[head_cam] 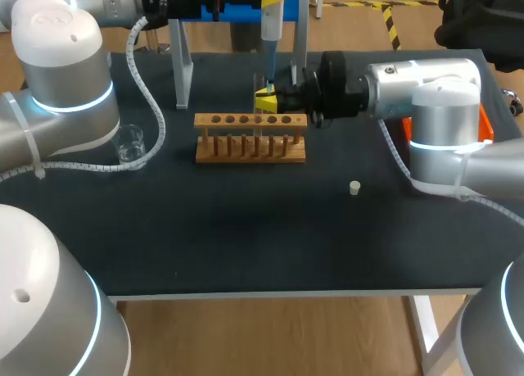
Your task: Invert the test tube, pick up the pipette, mount the tip to pipette, aspirate from beaker and dispense into the tube, eject the tip, return the pipette, and cap with the stopper.
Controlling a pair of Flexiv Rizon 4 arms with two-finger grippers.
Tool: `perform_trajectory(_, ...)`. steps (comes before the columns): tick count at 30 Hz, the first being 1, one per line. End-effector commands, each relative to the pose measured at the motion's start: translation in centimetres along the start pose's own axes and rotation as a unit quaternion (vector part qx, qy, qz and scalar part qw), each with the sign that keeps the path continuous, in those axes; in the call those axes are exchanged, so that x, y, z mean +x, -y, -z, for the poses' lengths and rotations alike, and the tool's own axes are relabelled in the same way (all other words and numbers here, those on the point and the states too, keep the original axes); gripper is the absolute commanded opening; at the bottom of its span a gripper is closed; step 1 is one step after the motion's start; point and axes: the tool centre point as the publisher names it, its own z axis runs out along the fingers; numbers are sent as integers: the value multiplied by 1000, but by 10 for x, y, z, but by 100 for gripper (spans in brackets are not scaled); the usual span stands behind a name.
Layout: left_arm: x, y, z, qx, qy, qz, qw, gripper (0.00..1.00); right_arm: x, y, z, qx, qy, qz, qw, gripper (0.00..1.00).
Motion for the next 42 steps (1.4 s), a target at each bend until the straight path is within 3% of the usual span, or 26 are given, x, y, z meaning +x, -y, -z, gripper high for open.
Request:
perform_trajectory(1,1,-2,0,1,1,0,1000,0,1,-2,2,0,1,1,1000,0)
perform_trajectory(24,1,-2,0,1,1,0,1000,0,4,0,5,3,-2,2,1000,0)
perform_trajectory(42,1,-2,0,1,1,0,1000,0,-2,-13,2,-4,-1,12,1000,0)
